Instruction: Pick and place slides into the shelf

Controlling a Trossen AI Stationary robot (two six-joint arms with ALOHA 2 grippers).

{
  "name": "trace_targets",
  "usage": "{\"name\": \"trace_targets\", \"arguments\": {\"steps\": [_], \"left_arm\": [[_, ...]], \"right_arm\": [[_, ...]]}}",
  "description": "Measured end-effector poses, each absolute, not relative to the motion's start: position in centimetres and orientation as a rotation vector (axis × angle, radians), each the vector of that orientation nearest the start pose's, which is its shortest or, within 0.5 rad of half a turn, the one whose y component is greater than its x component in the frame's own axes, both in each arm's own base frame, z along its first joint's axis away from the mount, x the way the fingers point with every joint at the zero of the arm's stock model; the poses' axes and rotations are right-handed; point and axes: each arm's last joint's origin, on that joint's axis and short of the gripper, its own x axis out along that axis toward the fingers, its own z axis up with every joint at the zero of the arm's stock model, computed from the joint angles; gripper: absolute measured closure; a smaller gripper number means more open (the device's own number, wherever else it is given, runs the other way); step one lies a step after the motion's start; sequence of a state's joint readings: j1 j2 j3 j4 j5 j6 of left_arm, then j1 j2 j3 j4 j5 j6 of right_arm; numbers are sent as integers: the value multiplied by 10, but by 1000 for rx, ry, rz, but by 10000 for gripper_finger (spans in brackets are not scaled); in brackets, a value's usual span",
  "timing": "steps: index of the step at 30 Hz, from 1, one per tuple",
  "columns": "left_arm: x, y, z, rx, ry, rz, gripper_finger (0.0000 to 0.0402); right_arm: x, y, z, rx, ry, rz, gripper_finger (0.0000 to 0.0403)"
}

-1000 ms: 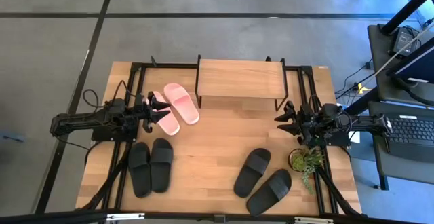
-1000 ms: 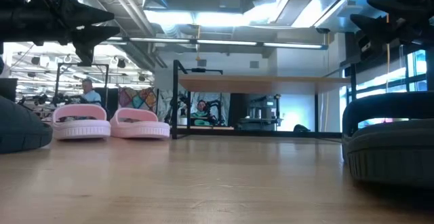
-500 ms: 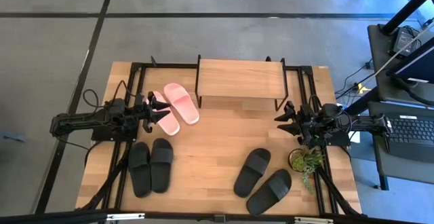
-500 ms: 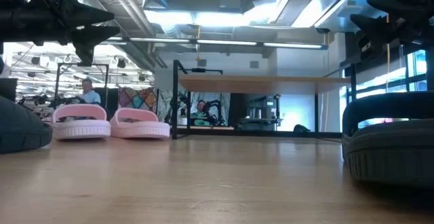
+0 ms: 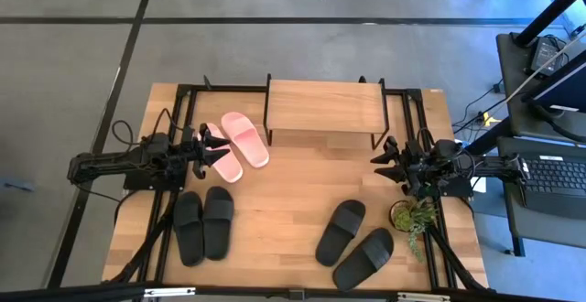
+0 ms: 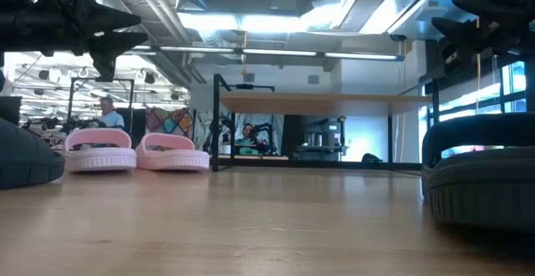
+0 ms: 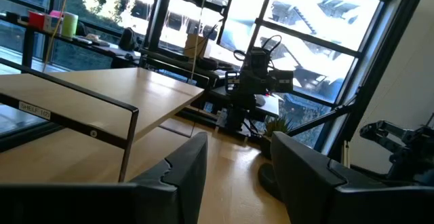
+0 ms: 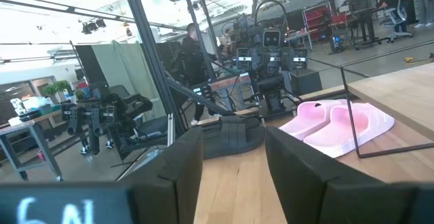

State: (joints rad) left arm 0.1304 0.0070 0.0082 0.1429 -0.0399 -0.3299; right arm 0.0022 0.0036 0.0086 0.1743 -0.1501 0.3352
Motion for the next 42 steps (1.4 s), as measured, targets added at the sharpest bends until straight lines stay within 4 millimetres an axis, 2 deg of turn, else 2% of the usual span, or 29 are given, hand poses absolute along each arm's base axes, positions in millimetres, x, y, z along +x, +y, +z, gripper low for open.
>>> {"name": "trace_targets", "arguments": {"steps": [10, 36, 42], "left_arm": [[96, 14, 179, -322, -171, 145, 246], [96, 14, 180, -322, -171, 145, 246], [96, 14, 179, -322, -171, 145, 246]], "right_arm": [[94, 5, 189, 273, -217, 185, 242], [95, 5, 185, 291, -181, 182, 242], [95, 4, 187, 144, -212, 161, 242]]}}
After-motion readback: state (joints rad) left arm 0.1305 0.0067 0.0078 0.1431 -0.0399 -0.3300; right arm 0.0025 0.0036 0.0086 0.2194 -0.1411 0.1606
